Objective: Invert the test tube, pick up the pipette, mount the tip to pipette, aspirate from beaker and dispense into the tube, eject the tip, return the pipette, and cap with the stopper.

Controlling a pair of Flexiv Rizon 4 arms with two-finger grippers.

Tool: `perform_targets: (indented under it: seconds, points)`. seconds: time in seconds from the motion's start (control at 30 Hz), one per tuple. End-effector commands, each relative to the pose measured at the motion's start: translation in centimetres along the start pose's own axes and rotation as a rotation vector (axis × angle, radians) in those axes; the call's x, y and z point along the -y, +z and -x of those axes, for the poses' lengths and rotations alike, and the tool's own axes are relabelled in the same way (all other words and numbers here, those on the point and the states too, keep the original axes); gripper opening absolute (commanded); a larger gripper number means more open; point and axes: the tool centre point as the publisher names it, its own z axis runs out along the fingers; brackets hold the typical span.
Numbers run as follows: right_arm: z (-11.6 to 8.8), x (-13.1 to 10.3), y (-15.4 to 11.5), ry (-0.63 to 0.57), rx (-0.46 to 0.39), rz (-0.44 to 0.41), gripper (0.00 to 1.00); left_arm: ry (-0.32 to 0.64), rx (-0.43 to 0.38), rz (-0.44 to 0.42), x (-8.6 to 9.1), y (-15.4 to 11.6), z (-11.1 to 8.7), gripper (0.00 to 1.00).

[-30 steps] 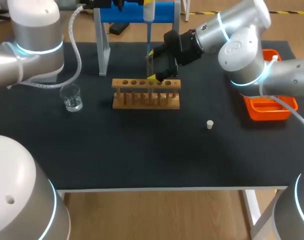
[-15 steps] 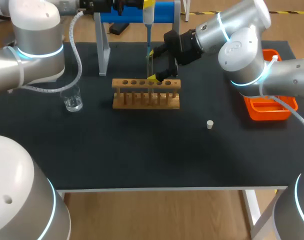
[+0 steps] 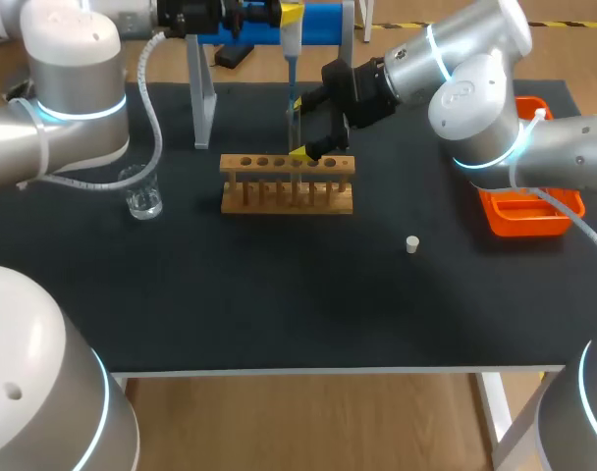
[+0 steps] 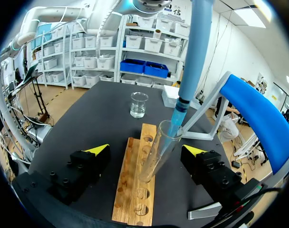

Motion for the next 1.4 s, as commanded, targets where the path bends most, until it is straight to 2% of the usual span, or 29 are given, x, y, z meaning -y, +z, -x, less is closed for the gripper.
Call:
perform_targets:
  seconds: [0.03,1.4]
  points:
    - [0.0,-0.1,-0.1,0.000,-0.001,-0.004,1.00,0.000,0.002,-0.007,-0.4,0.1,0.1,0.00]
    - [0.0,-0.1,-0.1,0.000,-0.001,-0.004,1.00,-0.026,0.014,-0.013,-1.9,0.5,-0.2,0.00]
